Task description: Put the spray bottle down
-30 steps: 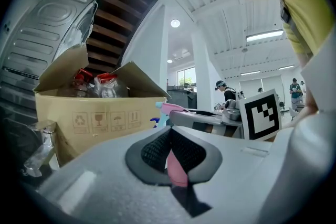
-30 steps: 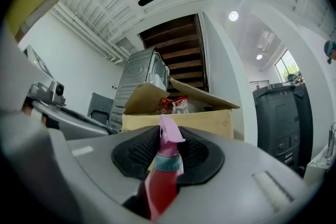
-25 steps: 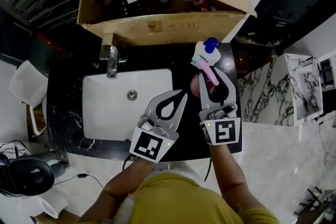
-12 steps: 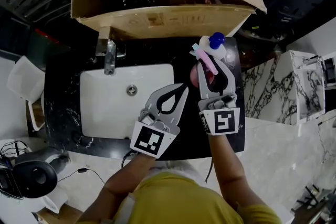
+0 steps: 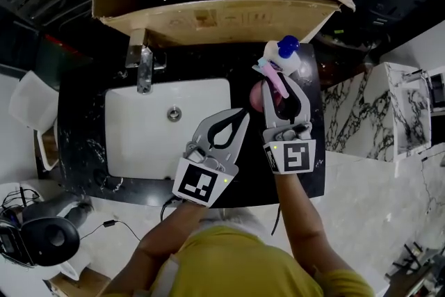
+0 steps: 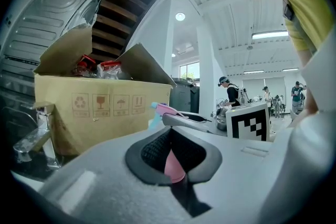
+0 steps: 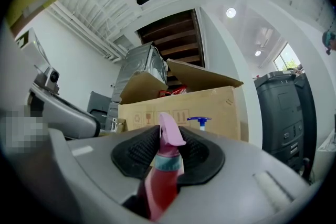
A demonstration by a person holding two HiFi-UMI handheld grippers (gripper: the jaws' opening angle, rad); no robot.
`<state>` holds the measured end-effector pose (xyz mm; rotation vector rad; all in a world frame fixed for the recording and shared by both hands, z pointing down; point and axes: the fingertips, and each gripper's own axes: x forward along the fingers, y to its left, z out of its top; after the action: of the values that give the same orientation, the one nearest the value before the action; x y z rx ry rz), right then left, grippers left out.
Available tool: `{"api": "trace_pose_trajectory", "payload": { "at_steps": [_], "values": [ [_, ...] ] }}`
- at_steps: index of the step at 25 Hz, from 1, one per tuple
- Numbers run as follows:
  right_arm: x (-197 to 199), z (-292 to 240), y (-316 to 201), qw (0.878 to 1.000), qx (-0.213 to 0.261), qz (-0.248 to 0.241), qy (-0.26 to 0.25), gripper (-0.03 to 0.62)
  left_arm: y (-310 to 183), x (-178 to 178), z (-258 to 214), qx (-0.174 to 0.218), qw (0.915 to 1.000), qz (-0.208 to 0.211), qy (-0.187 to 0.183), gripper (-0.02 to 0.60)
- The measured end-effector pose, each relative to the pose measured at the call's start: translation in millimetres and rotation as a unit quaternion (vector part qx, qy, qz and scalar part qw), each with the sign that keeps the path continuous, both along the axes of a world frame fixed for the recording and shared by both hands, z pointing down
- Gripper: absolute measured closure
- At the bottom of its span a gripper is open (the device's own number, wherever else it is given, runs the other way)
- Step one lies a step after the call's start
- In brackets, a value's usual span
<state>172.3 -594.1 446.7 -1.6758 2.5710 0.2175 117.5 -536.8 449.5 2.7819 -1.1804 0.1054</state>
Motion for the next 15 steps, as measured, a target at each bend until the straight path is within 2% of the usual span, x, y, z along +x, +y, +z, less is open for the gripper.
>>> {"api": "trace_pose_trajectory", "payload": {
  "at_steps": [5, 8, 11, 15],
  "values": [
    [-1.0, 5.5, 2.8, 0.999, -0.025, -0.018, 0.009, 0.462, 8.9, 3.8, -1.1, -0.001, 1.0, 0.002, 0.002, 0.578],
    [-4.4, 8.1, 6.4, 0.999, -0.04, -0.026, 0.022, 0.387, 15.7, 5.6, -4.1, 0.0, 1.0, 0.003, 0.001, 0.578],
    [-0.1, 11.9, 11.8, 0.998, -0.057, -0.01, 0.027, 0.325, 22.9, 6.3, -8.4, 0.0, 1.0, 0.004, 0.003, 0.578],
    [7.9, 10.4, 23.0, 0.997, -0.068, 0.003, 0.041, 0.276, 34.6, 7.5, -15.9, 0.006, 0.9999, 0.003, 0.01, 0.578]
  ]
}}
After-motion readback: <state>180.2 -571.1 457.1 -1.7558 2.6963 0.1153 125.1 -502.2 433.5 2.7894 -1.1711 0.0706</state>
